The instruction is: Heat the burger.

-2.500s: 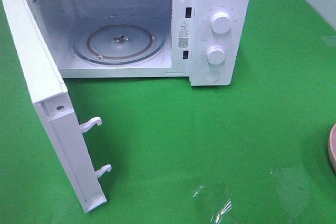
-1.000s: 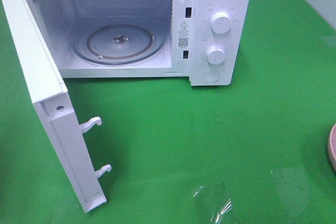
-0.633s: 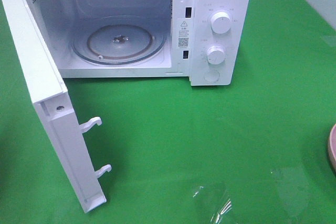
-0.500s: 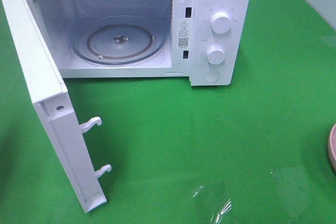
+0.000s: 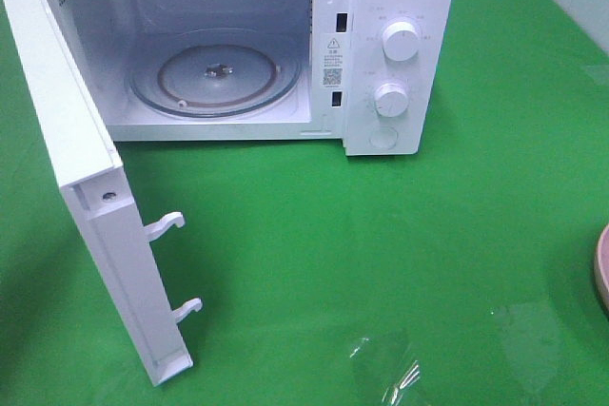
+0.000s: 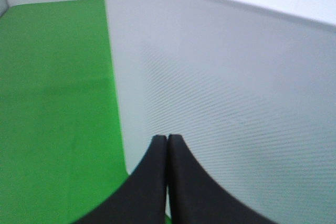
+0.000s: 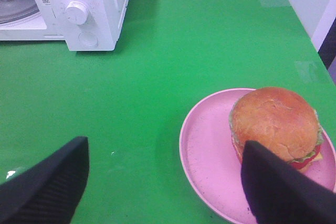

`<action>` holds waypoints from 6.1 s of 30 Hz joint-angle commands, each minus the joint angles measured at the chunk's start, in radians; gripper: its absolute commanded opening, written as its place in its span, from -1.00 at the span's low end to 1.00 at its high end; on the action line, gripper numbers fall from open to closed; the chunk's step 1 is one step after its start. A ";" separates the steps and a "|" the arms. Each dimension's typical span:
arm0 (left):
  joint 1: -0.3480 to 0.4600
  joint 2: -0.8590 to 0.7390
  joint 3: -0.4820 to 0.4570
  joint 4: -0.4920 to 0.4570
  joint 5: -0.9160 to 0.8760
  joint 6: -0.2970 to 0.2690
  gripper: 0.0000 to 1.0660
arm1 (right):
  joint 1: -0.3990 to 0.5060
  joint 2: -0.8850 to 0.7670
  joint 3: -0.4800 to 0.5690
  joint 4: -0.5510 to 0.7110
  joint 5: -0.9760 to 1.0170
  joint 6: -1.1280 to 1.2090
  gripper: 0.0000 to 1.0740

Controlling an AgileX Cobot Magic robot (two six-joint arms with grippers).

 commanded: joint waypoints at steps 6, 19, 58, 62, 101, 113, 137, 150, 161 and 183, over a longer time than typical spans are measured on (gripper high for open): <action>-0.125 0.089 -0.069 -0.105 -0.018 0.009 -1.00 | -0.008 -0.026 0.003 -0.002 -0.009 -0.012 0.42; -0.334 0.245 -0.189 -0.322 -0.015 0.106 -1.00 | -0.008 -0.026 0.003 -0.002 -0.009 -0.012 0.42; -0.581 0.690 -0.892 -0.579 0.183 0.245 -1.00 | -0.008 -0.026 0.003 -0.002 -0.009 -0.012 0.42; -0.586 0.706 -0.928 -0.575 0.233 0.276 -1.00 | -0.008 -0.026 0.003 -0.002 -0.009 -0.012 0.42; -0.599 0.322 -0.928 -0.521 1.725 0.144 0.88 | -0.008 -0.026 0.003 -0.002 -0.009 -0.012 0.42; -0.329 0.190 -0.928 -0.467 1.883 0.162 0.88 | -0.008 -0.026 0.003 -0.002 -0.009 -0.012 0.42; -0.018 -0.234 -0.590 -0.471 1.886 0.235 0.88 | -0.008 -0.026 0.003 -0.002 -0.009 -0.012 0.42; -0.018 -0.681 -0.304 -0.456 1.867 0.241 0.88 | -0.008 -0.026 0.003 -0.002 -0.009 -0.012 0.42; -0.018 -0.981 -0.231 -0.420 1.803 0.241 0.88 | -0.008 -0.026 0.003 -0.002 -0.009 -0.012 0.42; 0.014 -1.345 -0.231 -0.402 1.802 0.241 0.87 | -0.008 -0.026 0.003 -0.002 -0.009 -0.012 0.42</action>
